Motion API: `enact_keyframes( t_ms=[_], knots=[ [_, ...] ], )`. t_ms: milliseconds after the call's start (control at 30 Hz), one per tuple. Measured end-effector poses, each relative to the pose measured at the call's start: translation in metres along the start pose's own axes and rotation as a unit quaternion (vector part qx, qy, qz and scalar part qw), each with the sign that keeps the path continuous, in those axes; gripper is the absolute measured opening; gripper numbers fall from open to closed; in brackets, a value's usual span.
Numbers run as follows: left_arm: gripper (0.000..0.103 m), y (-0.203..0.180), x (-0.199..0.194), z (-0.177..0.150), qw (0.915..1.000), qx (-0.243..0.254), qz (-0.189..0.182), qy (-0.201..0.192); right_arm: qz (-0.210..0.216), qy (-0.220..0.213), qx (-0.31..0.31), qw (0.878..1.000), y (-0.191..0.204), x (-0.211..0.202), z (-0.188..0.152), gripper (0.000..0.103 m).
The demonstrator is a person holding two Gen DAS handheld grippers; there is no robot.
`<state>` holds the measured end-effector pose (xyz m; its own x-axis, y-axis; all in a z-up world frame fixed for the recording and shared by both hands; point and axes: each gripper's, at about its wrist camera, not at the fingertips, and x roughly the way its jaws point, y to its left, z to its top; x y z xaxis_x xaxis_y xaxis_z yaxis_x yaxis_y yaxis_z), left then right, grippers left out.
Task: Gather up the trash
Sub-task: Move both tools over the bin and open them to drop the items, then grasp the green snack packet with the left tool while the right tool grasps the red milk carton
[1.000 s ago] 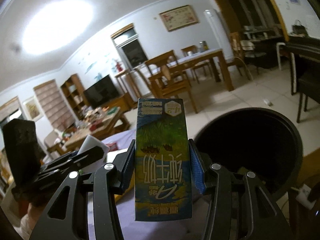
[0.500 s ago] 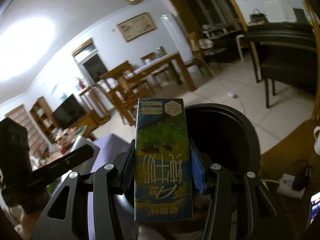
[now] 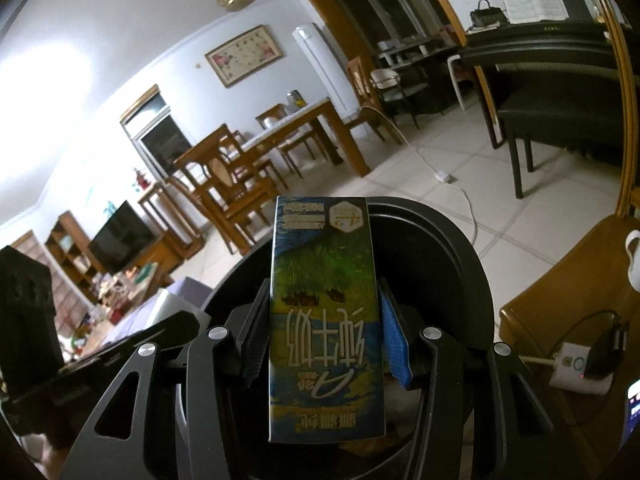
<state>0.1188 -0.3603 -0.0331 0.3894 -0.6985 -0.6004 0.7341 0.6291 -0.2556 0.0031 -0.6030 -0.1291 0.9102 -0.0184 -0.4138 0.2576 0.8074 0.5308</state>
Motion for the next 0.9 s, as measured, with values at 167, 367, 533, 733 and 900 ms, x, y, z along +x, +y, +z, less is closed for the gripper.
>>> enact_keyframes(
  t_ms=[167, 367, 533, 733, 900],
  knots=[
    [0.084, -0.002, 0.001, 0.003, 0.9997, 0.000, 0.024, 0.007, 0.004, -0.012, 0.002, 1.000, 0.015, -0.010, -0.005, 0.071],
    [0.094, 0.003, -0.032, 0.009, 0.9994, -0.013, 0.024, -0.022, 0.005, -0.014, -0.011, 1.000, 0.027, -0.018, -0.006, 0.077],
    [0.094, 0.026, -0.078, 0.001, 0.9981, -0.025, 0.038, -0.042, 0.017, -0.006, -0.036, 0.999, 0.061, -0.021, -0.010, 0.079],
    [0.094, 0.094, -0.145, -0.019, 0.9908, -0.092, 0.069, -0.072, 0.052, 0.031, -0.082, 0.995, 0.131, -0.004, -0.022, 0.084],
    [0.094, 0.169, -0.212, -0.045, 0.9734, -0.147, 0.142, -0.104, 0.097, 0.077, -0.128, 0.984, 0.211, 0.018, -0.046, 0.086]
  ],
)
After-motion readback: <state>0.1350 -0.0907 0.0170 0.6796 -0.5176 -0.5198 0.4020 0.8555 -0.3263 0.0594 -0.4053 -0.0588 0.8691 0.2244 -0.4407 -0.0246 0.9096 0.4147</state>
